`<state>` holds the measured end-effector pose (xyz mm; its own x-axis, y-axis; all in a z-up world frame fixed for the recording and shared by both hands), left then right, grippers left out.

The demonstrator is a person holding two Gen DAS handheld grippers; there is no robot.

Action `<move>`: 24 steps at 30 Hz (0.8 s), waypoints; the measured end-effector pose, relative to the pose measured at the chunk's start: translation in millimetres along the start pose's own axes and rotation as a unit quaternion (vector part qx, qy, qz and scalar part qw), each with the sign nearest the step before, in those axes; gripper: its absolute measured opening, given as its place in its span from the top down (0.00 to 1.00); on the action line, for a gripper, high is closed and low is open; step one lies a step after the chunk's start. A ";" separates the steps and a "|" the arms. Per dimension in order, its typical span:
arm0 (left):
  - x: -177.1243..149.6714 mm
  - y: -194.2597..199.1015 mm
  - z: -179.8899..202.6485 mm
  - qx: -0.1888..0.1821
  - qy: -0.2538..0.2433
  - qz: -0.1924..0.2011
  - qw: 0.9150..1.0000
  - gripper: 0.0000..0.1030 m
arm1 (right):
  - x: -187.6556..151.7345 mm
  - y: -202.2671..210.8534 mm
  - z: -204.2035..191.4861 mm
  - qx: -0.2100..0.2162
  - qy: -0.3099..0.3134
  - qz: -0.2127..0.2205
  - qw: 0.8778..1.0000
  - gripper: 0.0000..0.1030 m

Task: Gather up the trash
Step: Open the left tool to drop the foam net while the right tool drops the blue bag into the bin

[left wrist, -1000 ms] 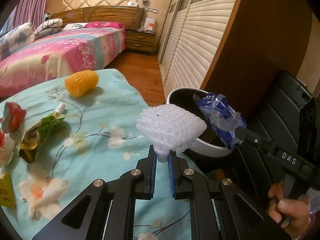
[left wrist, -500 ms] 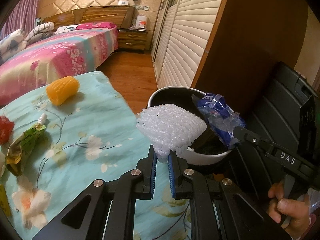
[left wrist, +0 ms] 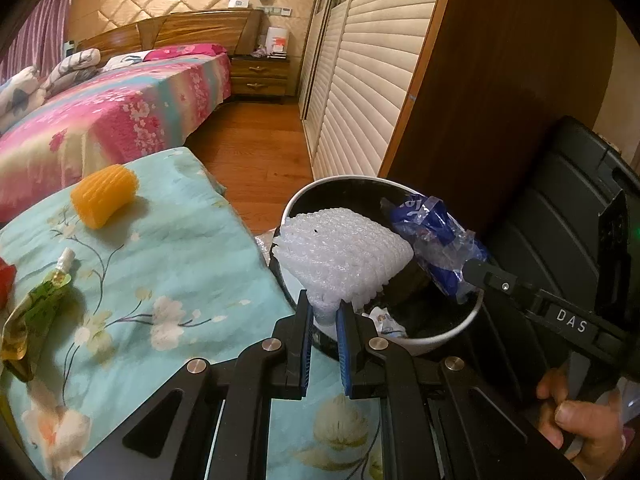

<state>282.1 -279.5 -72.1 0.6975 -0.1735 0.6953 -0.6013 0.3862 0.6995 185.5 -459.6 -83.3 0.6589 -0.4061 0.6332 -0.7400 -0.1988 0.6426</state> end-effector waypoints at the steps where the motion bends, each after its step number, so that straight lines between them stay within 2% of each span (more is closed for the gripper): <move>1: 0.6 -1.7 0.3 0.000 0.000 -0.001 1.000 0.90 | 1.1 -1.0 1.0 -0.001 -0.001 -0.001 1.000 0.73; 19: 10.3 -20.6 8.5 0.002 -0.010 -0.011 1.000 0.90 | 8.1 -7.3 3.9 -0.008 -0.007 -0.006 1.000 0.69; 22: 11.7 -21.7 8.8 0.001 -0.010 -0.012 1.000 0.81 | 9.6 -7.8 4.5 -0.009 -0.008 -0.008 1.000 0.68; 24: 12.5 -20.6 8.6 0.004 -0.010 -0.009 1.000 0.76 | 9.6 -7.8 4.6 -0.009 -0.011 -0.009 1.000 0.57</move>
<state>299.9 -297.4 -76.4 0.7000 -0.1984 0.6861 -0.5920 0.3763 0.7127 197.0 -466.1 -84.3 0.6688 -0.4219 0.6121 -0.7255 -0.1907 0.6613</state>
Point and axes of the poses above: each gripper's, at about its wrist camera, not at the fingertips, and y roughly against the way its jaws point, z to its right, x to its top, the point moved 6 cm from there along -y, roughly the way its jaws point, and after that the axes turned 2 degrees about x, right-handed, at the moved point
